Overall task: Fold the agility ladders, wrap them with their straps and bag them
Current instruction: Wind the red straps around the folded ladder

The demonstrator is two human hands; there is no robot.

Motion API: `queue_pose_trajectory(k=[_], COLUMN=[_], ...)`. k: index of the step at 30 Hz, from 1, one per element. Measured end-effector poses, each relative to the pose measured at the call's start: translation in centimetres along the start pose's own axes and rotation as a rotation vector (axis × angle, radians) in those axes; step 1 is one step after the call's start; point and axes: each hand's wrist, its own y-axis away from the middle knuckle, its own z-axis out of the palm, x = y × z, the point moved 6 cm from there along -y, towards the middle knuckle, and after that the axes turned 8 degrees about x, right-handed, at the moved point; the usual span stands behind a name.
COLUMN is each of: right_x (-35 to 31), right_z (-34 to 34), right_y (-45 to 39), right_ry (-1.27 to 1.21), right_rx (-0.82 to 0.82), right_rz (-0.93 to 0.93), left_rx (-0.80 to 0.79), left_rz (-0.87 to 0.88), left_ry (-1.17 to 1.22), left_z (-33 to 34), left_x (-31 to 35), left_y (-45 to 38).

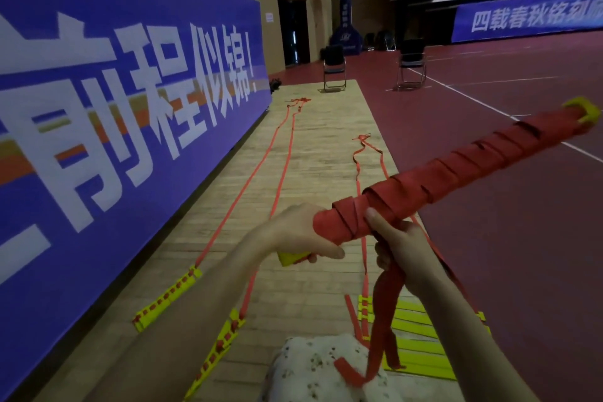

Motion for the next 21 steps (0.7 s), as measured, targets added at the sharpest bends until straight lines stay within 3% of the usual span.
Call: queue_pose_trajectory(k=[3, 5, 7, 10, 12, 16, 19, 21], right_x=[-0.1, 0.1, 0.8, 2.8, 3.6, 4.7, 4.3, 3.9], right_z=[-1.0, -1.0, -0.7, 0.2, 0.8, 0.6, -0.1, -0.7], right_y=[-0.5, -0.5, -0.3, 0.1, 0.3, 0.4, 0.2, 0.3], right_ry=[0.207, 0.152, 0.012, -0.206, -0.193, -0.37, -0.396, -0.356], right_rx=[0.052, 0.088, 0.101, 0.1, 0.149, 0.41, 0.364, 0.311], right_rz=[-0.03, 0.001, 0.111, 0.284, 0.294, 0.306, 0.252, 0.224], left_rx=[0.562, 0.941, 1.123, 1.204, 1.225, 1.151, 0.815, 0.375], left_rz=[0.154, 0.33, 0.484, 0.57, 0.605, 0.635, 0.387, 0.212], left_ry=[-0.6, -0.909, -0.985, -1.007, -1.023, -0.951, -0.87, -0.76], left_z=[0.3, 0.2, 1.0, 2.0, 2.6, 4.2, 2.0, 0.3], left_x=[-0.2, 0.5, 0.7, 0.2, 0.5, 1.4, 3.2, 3.3], left_y=[0.4, 1.5, 2.3, 2.7, 2.9, 3.3, 2.6, 1.1])
